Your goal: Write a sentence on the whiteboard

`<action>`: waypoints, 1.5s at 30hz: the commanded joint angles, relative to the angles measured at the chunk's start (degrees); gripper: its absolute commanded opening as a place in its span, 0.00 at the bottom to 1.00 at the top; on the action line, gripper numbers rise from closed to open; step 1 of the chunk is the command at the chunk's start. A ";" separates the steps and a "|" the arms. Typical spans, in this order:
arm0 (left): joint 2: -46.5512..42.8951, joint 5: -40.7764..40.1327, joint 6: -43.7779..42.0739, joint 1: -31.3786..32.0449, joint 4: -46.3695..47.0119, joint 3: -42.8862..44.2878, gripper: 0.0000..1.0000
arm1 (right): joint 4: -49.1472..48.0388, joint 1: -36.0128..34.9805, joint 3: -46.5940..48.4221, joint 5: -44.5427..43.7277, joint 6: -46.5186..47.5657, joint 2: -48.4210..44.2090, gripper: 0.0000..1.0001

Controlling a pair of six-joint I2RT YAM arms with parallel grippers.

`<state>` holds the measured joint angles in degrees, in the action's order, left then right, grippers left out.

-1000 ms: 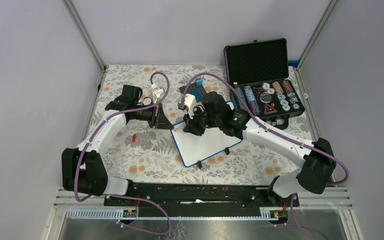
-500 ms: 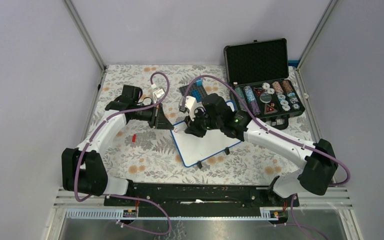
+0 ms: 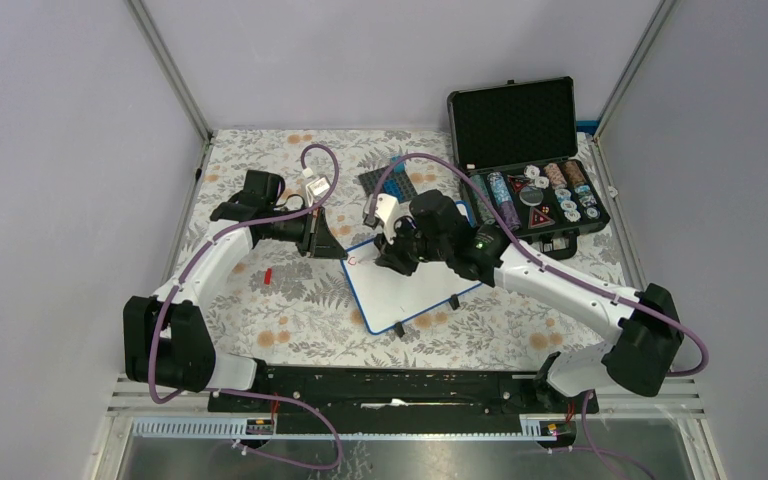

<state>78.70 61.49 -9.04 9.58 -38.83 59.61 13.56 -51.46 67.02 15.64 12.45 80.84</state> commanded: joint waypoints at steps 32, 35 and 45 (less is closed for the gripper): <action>-1.70 0.25 -0.54 0.24 0.27 -0.22 0.00 | 2.91 -0.59 3.35 4.58 0.36 -1.67 0.00; -1.70 0.29 -0.54 0.25 0.24 -0.20 0.00 | 2.79 1.36 2.89 3.73 0.06 -1.64 0.00; -1.87 0.39 -0.72 0.26 0.24 -0.39 0.00 | 2.11 3.04 2.30 4.93 -0.30 -1.50 0.00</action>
<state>78.67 61.47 -9.06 9.58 -38.83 59.59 16.51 -48.56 68.58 19.42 12.78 80.62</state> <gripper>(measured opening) 0.043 0.193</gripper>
